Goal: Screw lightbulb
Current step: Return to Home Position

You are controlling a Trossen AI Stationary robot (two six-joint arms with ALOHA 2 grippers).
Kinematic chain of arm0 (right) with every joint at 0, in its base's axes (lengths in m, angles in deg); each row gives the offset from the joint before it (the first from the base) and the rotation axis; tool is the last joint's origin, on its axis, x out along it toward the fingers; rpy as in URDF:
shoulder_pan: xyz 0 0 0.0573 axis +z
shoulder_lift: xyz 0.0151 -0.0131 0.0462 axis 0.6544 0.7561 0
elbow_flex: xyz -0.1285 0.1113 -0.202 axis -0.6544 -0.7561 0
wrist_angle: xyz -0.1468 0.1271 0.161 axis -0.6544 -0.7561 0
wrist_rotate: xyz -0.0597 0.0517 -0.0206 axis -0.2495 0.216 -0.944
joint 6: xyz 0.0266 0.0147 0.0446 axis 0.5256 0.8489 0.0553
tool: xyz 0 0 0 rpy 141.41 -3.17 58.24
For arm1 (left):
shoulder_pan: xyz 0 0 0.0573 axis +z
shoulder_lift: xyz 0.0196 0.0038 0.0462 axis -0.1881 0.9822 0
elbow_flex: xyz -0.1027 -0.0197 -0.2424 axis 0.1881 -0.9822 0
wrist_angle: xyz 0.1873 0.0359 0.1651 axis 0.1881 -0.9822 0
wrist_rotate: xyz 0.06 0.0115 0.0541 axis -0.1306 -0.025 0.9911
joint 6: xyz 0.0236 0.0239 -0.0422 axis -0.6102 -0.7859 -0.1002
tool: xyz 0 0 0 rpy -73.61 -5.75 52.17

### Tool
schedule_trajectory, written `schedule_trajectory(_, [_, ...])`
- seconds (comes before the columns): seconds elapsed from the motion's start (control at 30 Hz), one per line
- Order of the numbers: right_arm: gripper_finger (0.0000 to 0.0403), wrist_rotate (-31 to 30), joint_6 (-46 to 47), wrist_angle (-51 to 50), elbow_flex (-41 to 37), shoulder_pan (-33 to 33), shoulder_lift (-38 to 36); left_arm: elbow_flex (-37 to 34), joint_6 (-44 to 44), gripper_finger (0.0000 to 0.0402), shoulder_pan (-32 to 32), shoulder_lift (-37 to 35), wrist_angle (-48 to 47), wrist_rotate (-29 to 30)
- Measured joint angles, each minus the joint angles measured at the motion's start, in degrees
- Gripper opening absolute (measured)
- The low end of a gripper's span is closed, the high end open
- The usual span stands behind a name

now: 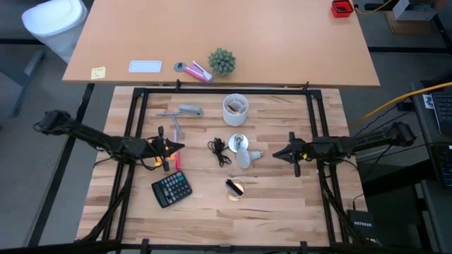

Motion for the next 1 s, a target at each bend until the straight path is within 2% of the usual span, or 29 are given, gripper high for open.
schedule_trajectory(0.53, [0.0005, 0.0, 0.0, 0.1, 0.0, 0.0, -11.5, 0.0, 0.0, 0.0003, 0.0, -21.3, -26.8, 0.0])
schedule_trajectory(1.0, [0.0005, 0.0, 0.0, 0.0, 0.0, -0.1, -16.8, -0.8, 0.0, 0.0003, 4.0, -33.3, -25.2, 0.0])
